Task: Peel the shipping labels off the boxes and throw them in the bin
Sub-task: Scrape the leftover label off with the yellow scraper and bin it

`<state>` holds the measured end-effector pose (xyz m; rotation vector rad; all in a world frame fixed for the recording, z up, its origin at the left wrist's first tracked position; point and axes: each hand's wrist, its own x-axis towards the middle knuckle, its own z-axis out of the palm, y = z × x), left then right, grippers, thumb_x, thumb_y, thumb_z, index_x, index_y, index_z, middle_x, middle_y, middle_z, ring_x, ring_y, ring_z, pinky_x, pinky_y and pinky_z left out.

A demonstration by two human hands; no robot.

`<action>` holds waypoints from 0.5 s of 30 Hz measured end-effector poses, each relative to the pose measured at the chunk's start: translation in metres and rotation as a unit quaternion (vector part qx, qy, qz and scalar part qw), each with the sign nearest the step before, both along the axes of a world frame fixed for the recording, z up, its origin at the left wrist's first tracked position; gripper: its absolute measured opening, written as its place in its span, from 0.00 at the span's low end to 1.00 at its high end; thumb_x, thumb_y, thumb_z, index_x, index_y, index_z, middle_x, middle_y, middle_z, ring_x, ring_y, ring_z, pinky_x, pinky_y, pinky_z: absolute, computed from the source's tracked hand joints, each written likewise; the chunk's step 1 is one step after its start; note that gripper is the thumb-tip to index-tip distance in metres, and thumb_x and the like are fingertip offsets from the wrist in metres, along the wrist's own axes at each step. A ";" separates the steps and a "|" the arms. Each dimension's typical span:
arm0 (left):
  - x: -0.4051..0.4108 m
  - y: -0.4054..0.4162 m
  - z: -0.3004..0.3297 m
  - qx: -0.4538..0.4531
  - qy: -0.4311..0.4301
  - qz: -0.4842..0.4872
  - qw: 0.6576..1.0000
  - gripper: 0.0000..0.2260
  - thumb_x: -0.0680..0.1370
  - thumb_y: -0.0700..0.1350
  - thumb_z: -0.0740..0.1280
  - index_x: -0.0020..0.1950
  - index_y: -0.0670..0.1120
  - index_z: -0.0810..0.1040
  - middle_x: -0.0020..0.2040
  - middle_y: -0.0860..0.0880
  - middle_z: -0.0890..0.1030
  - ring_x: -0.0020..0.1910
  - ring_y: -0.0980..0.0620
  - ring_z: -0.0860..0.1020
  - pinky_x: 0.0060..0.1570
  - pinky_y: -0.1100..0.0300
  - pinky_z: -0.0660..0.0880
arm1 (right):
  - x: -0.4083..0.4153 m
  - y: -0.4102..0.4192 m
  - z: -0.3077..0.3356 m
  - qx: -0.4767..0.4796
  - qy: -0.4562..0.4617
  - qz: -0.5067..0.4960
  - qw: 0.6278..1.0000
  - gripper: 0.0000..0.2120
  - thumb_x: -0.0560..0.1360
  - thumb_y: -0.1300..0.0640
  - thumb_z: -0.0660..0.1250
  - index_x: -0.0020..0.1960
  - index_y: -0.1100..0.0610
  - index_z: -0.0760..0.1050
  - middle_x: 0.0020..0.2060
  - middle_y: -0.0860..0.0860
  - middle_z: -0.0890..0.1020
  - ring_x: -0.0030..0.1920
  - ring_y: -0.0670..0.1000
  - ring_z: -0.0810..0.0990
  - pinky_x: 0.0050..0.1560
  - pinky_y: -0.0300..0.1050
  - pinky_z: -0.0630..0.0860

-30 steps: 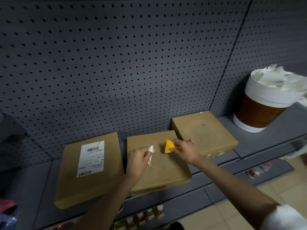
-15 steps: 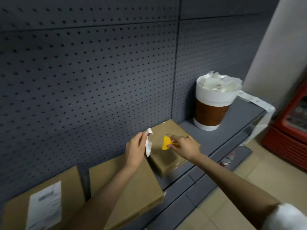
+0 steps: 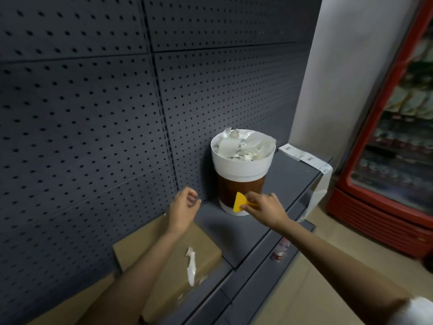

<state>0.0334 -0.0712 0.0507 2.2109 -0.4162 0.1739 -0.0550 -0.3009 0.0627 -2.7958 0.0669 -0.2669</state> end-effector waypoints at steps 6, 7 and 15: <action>-0.003 -0.008 -0.039 0.027 0.030 0.030 0.999 0.07 0.74 0.42 0.70 0.44 0.48 0.72 0.37 0.54 0.73 0.34 0.61 0.71 0.34 0.70 0.66 | 0.032 -0.020 -0.022 0.009 0.028 0.055 0.998 0.08 0.76 0.47 0.62 0.42 0.46 0.64 0.36 0.45 0.74 0.48 0.54 0.78 0.44 0.45 0.58; -0.006 -0.005 -0.043 0.033 0.032 0.034 0.998 0.07 0.74 0.42 0.70 0.44 0.49 0.72 0.37 0.55 0.73 0.35 0.61 0.71 0.34 0.71 0.66 | 0.038 -0.017 -0.027 0.011 0.031 0.068 0.997 0.08 0.76 0.47 0.62 0.43 0.46 0.64 0.36 0.45 0.74 0.48 0.54 0.78 0.44 0.45 0.58; -0.035 0.037 -0.076 0.118 0.068 0.066 0.989 0.09 0.71 0.43 0.68 0.45 0.55 0.72 0.43 0.59 0.72 0.37 0.58 0.73 0.40 0.53 0.76 | 0.075 0.032 -0.059 0.031 0.057 0.141 0.988 0.12 0.77 0.45 0.61 0.53 0.53 0.73 0.40 0.47 0.76 0.51 0.56 0.78 0.45 0.45 0.57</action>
